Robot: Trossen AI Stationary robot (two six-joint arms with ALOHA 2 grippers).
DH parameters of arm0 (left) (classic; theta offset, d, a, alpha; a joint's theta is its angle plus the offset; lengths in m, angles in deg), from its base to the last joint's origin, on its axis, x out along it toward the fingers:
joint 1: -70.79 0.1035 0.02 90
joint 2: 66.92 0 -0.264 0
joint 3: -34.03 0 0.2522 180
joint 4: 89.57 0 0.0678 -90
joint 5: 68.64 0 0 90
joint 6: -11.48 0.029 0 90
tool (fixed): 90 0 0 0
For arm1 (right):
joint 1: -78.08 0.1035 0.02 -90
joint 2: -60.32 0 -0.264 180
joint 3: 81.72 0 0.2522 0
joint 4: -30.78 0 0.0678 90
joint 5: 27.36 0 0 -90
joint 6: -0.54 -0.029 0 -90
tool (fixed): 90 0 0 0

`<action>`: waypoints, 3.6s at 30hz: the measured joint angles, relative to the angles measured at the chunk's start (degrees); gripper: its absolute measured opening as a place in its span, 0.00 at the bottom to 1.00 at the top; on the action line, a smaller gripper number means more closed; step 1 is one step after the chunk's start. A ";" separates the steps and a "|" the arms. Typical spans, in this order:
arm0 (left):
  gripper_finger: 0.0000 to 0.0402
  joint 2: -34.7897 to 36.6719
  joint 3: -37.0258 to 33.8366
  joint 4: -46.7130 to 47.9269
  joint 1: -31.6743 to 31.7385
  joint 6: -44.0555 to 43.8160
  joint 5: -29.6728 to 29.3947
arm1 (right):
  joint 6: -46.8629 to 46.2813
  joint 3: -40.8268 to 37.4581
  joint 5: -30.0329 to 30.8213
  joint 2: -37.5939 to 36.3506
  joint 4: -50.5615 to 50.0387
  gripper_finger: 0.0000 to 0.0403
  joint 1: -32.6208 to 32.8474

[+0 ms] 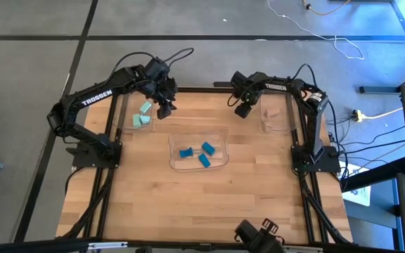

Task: Sort & place blocks by color
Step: Put the brown block into the top right transparent bin

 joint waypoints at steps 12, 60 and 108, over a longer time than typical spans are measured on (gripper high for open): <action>0.48 0.00 0.00 -0.02 0.00 0.11 -0.09 | 5.98 0.03 -0.39 -0.02 -0.01 0.47 2.37; 0.48 0.01 0.00 0.04 0.00 1.47 0.20 | -26.21 -3.40 -2.23 -0.45 3.90 0.47 4.45; 0.48 0.00 0.02 1.50 0.09 2.96 0.07 | -25.45 12.04 11.42 -18.05 -39.23 0.30 3.78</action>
